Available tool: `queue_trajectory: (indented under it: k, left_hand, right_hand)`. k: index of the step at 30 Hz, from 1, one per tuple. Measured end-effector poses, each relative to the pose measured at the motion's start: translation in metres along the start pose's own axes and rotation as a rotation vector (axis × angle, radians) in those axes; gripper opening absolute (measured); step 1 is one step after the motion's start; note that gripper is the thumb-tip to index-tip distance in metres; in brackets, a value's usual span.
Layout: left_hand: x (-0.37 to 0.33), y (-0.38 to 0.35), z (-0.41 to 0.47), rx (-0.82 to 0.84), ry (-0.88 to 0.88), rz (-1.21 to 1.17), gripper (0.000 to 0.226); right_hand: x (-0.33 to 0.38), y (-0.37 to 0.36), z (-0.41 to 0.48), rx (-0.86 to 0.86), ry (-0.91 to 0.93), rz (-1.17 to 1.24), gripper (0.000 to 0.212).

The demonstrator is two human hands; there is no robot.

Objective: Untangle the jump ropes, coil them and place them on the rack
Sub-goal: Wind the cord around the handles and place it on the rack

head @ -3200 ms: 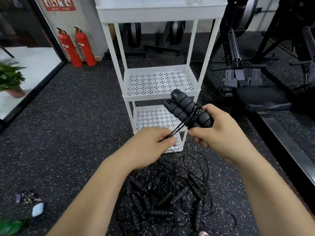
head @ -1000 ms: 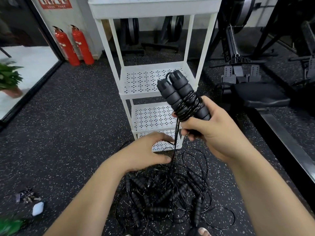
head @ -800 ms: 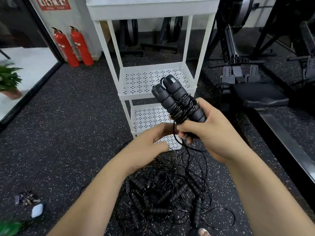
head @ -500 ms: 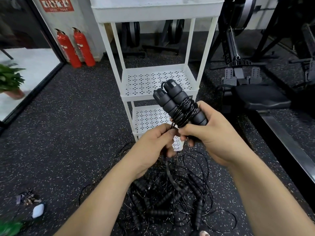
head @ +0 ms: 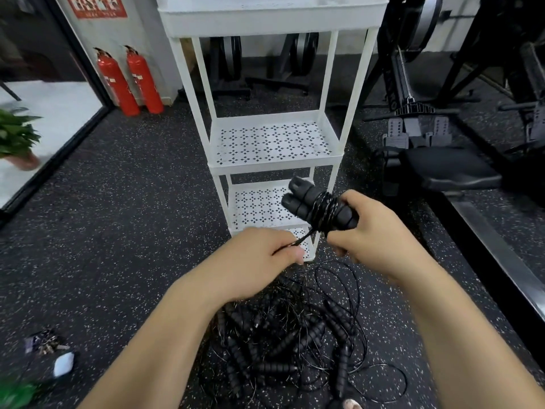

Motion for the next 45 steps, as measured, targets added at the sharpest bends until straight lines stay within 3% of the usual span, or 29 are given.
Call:
queue_trajectory:
  k: [5, 12, 20, 23, 25, 27, 29, 31, 34, 40, 45]
  left_hand:
    - [-0.002, 0.022, -0.008, -0.121, -0.058, -0.090, 0.026]
    - [0.000, 0.028, -0.007, -0.160, -0.073, -0.270, 0.029]
    - [0.027, 0.035, 0.001, -0.094, -0.102, -0.565, 0.035]
    - [0.035, 0.028, 0.003, -0.100, 0.047, -0.753, 0.020]
    - [0.042, 0.019, 0.002, -0.215, 0.224, -0.697, 0.034]
    - [0.042, 0.012, 0.005, -0.223, 0.180, -0.540, 0.047]
    - [0.030, 0.007, 0.008, -0.133, 0.092, -0.555, 0.049]
    - [0.024, 0.003, 0.010, -0.067, 0.024, -0.643, 0.033]
    - [0.017, -0.007, 0.013, 0.013, -0.012, -0.575, 0.030]
    - [0.013, -0.039, 0.013, 0.212, -0.011, -0.514, 0.032]
    - [0.034, -0.050, 0.018, 0.350, 0.092, -0.204, 0.043]
  right_hand:
    - [0.000, -0.009, -0.001, 0.178, 0.016, -0.175, 0.028]
    - [0.012, -0.030, -0.020, 0.591, 0.009, -0.102, 0.038]
    - [0.036, -0.017, -0.043, 0.947, 0.044, 0.275, 0.037]
    - [0.041, -0.015, -0.044, 0.883, 0.064, 0.473, 0.048]
    - [0.041, -0.011, -0.039, 0.762, 0.089, 0.568, 0.045]
    - [0.041, -0.009, -0.036, 0.639, 0.120, 0.606, 0.037]
    - [0.041, -0.008, -0.034, 0.543, 0.127, 0.669, 0.036]
    - [0.039, -0.004, -0.029, 0.425, 0.109, 0.751, 0.038]
    - [0.033, 0.003, -0.020, 0.217, 0.077, 0.802, 0.032]
    - [0.036, 0.001, -0.023, 0.178, 0.066, 0.850, 0.033]
    - [0.037, 0.013, -0.020, 0.070, 0.102, 0.801, 0.037]
Point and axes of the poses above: each hand's wrist, its own z-axis towards the middle knuckle, its own y-axis out of the back of the hand, x = y × z, the point moved 3 cm from there along z, towards the middle knuckle, and after that the axes turned 4 degrees about -x, right-handed, at the moved point
